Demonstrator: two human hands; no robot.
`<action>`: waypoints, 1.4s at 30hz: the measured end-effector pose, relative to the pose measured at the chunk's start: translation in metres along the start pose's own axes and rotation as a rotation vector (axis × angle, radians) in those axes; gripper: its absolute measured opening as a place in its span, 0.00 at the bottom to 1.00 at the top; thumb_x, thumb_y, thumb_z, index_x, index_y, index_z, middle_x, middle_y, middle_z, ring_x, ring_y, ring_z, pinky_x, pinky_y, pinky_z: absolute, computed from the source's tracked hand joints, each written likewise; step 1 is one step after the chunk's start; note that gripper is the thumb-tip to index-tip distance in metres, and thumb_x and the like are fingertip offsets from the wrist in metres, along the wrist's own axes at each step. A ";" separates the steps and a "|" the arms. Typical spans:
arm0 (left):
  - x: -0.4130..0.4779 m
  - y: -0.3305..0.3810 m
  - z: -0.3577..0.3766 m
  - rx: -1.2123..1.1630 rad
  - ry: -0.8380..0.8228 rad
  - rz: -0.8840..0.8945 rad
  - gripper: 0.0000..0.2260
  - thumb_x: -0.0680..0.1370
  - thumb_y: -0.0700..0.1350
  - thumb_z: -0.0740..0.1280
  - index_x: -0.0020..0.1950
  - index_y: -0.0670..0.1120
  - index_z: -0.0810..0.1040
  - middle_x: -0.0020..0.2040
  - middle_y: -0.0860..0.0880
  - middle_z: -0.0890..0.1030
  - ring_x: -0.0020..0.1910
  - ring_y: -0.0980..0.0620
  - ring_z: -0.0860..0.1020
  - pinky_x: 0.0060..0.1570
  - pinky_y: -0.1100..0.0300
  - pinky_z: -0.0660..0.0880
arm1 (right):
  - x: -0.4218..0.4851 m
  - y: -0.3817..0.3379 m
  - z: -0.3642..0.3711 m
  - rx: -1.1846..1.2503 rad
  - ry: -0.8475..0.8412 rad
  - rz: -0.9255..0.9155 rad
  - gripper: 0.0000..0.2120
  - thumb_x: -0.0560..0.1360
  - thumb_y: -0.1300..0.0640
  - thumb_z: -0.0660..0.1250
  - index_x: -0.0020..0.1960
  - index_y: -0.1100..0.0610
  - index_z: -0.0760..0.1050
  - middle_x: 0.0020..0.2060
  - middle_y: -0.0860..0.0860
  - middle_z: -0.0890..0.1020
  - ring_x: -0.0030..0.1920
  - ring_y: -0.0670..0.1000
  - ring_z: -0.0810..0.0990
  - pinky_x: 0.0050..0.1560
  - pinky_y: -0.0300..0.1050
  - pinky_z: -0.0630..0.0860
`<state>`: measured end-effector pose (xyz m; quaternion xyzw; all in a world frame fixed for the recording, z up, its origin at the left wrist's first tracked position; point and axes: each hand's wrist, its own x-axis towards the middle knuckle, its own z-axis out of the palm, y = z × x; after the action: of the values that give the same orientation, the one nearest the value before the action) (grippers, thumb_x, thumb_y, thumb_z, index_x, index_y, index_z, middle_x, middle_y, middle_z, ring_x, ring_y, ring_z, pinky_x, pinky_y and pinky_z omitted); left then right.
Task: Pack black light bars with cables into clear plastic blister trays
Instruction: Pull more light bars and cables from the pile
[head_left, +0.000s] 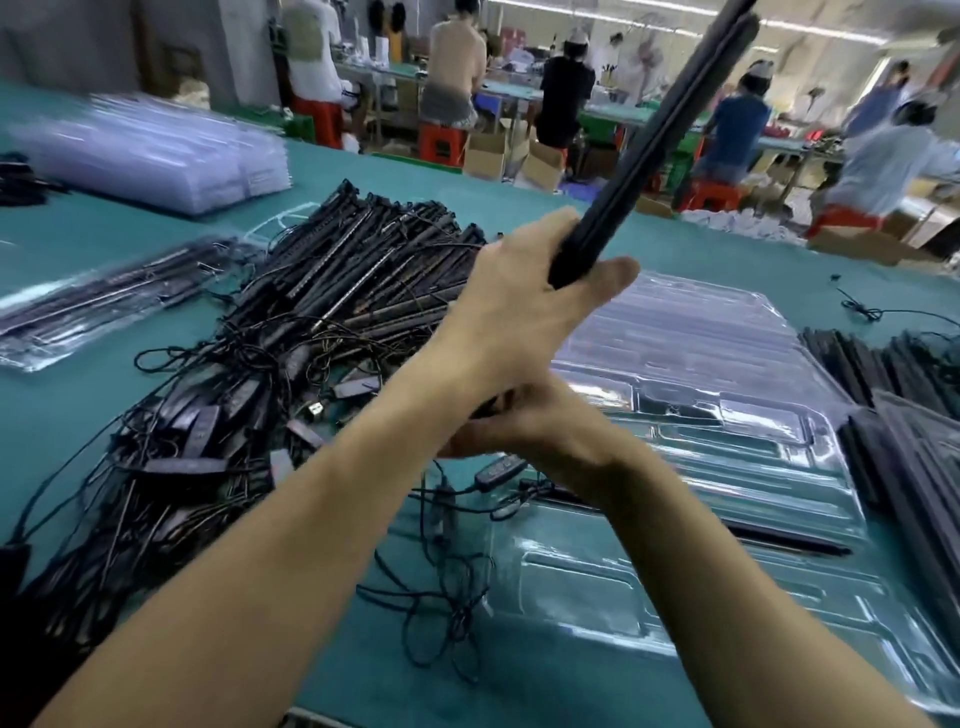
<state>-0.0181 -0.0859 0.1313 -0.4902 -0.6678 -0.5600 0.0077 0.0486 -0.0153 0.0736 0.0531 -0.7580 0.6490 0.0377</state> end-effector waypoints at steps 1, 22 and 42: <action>0.001 0.008 0.005 -0.065 -0.041 0.002 0.19 0.79 0.52 0.69 0.46 0.35 0.71 0.32 0.52 0.65 0.30 0.55 0.64 0.33 0.59 0.62 | 0.001 0.001 0.003 0.054 0.089 -0.029 0.20 0.69 0.70 0.71 0.60 0.69 0.73 0.48 0.63 0.80 0.48 0.60 0.80 0.51 0.52 0.79; -0.070 -0.116 -0.033 0.880 -0.418 -0.644 0.19 0.78 0.64 0.63 0.38 0.51 0.77 0.40 0.51 0.78 0.41 0.49 0.79 0.41 0.56 0.72 | -0.123 -0.030 -0.152 0.462 0.862 -0.010 0.08 0.79 0.48 0.61 0.45 0.49 0.76 0.23 0.44 0.60 0.20 0.42 0.57 0.20 0.34 0.58; 0.015 0.003 -0.005 -0.329 0.052 -0.171 0.08 0.79 0.45 0.69 0.54 0.42 0.77 0.41 0.45 0.80 0.39 0.49 0.83 0.35 0.52 0.82 | -0.026 0.004 -0.012 0.282 0.511 -0.061 0.15 0.68 0.53 0.76 0.53 0.55 0.80 0.37 0.50 0.82 0.27 0.42 0.73 0.31 0.39 0.70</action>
<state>-0.0263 -0.0798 0.1440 -0.4117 -0.6061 -0.6727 -0.1029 0.0741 -0.0018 0.0678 -0.0845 -0.6245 0.7387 0.2392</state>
